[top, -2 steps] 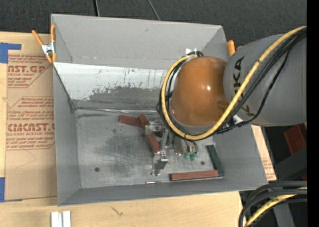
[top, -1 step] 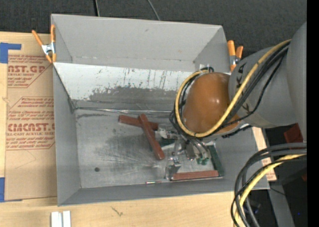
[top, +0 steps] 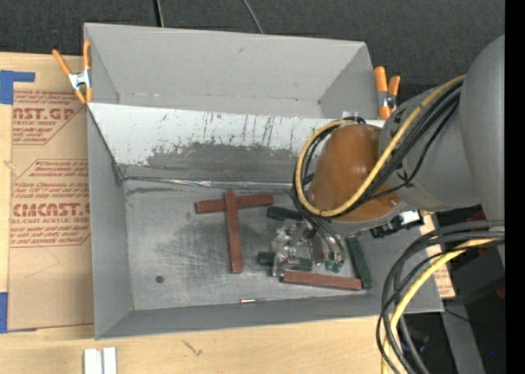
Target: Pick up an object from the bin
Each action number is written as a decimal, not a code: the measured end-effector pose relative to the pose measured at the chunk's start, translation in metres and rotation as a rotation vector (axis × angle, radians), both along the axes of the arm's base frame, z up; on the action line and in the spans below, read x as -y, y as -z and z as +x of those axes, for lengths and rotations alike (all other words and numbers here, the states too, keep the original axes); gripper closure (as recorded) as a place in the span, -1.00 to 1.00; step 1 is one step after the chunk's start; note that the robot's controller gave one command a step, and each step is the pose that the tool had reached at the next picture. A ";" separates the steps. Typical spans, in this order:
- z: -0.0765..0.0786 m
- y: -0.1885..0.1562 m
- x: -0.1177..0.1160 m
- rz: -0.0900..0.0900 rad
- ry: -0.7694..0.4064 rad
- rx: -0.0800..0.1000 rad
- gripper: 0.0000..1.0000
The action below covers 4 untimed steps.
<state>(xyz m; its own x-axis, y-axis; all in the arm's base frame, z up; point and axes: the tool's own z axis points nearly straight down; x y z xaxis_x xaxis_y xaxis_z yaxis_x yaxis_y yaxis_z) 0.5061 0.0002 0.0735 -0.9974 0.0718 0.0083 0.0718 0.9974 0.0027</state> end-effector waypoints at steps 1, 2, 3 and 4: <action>0.000 0.000 0.000 0.000 0.000 0.000 1.00; 0.019 -0.126 0.017 -0.003 -0.018 0.008 1.00; 0.019 -0.126 0.018 -0.002 -0.018 0.008 1.00; 0.018 -0.165 0.024 -0.002 -0.132 0.007 1.00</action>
Offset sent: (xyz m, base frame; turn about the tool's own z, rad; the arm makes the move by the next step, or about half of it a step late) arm 0.0184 -0.0181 0.1260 -0.0177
